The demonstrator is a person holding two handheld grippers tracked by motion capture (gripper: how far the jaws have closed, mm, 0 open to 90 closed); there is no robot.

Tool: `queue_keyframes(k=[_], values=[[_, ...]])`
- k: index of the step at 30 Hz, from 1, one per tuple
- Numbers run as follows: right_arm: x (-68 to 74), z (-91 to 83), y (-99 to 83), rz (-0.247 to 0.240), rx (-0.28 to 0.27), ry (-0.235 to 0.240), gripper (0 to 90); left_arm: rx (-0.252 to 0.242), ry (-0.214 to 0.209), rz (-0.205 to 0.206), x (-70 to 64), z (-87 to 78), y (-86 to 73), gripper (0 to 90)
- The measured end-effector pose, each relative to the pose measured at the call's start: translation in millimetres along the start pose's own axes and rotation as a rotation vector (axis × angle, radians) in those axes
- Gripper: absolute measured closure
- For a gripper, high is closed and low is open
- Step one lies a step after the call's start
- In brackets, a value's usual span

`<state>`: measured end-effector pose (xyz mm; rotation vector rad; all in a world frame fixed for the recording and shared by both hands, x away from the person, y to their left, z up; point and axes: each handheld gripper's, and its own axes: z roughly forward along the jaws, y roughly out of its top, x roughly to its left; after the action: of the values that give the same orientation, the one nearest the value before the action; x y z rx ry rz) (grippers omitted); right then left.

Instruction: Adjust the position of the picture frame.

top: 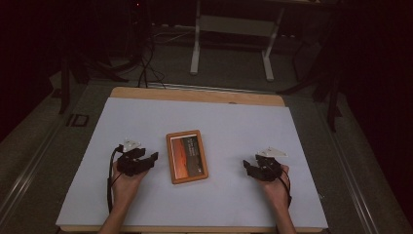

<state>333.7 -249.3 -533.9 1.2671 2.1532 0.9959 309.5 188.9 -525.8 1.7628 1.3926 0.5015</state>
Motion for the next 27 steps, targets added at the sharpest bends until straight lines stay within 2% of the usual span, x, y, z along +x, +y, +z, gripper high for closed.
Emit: queue_keyframes(k=[14,23,27], values=[[3.9,-0.8,2.9,-0.003,-0.01,0.024,40.8,-0.009,-0.028,0.001,-1.7,-2.9,1.0,43.7],[13.1,-1.5,11.8,-0.011,-0.027,0.069,42.5,-0.005,-0.089,-0.006,-5.8,-6.3,3.1,43.8],[22.0,-2.3,20.3,-0.028,-0.041,0.121,46.2,-0.022,-0.129,-0.011,-10.5,-9.2,6.9,42.7]])
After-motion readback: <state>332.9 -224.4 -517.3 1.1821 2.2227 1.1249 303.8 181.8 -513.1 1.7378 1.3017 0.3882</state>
